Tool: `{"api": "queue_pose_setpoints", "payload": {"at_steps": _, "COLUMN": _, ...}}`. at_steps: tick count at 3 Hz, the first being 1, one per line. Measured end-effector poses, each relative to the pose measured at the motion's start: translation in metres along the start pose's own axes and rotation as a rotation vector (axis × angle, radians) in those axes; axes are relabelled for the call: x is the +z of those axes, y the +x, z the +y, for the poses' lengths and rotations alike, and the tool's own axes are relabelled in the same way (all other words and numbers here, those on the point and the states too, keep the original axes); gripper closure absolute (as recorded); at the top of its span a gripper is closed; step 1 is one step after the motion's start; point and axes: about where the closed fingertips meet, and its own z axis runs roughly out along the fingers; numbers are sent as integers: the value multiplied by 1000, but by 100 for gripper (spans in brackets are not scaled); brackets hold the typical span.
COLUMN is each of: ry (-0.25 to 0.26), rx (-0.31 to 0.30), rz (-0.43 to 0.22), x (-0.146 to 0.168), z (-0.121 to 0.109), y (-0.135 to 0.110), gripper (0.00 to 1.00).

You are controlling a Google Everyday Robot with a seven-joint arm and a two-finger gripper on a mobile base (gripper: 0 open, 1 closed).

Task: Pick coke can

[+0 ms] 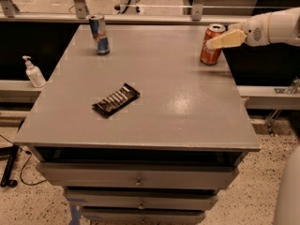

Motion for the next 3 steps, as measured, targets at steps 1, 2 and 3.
{"api": "queue_pose_setpoints", "payload": {"at_steps": 1, "ry": -42, "rx": 7, "rz": -31, "x": 7, "z": 10, "y": -3, "gripper": 41}}
{"api": "queue_pose_setpoints", "payload": {"at_steps": 2, "ry": -93, "rx": 7, "rz": -70, "x": 2, "z": 27, "y": -12, "gripper": 64}}
{"api": "queue_pose_setpoints", "payload": {"at_steps": 3, "ry": -184, "rx": -45, "rz": -125, "x": -11, "z": 62, "y": -51, "gripper": 87}}
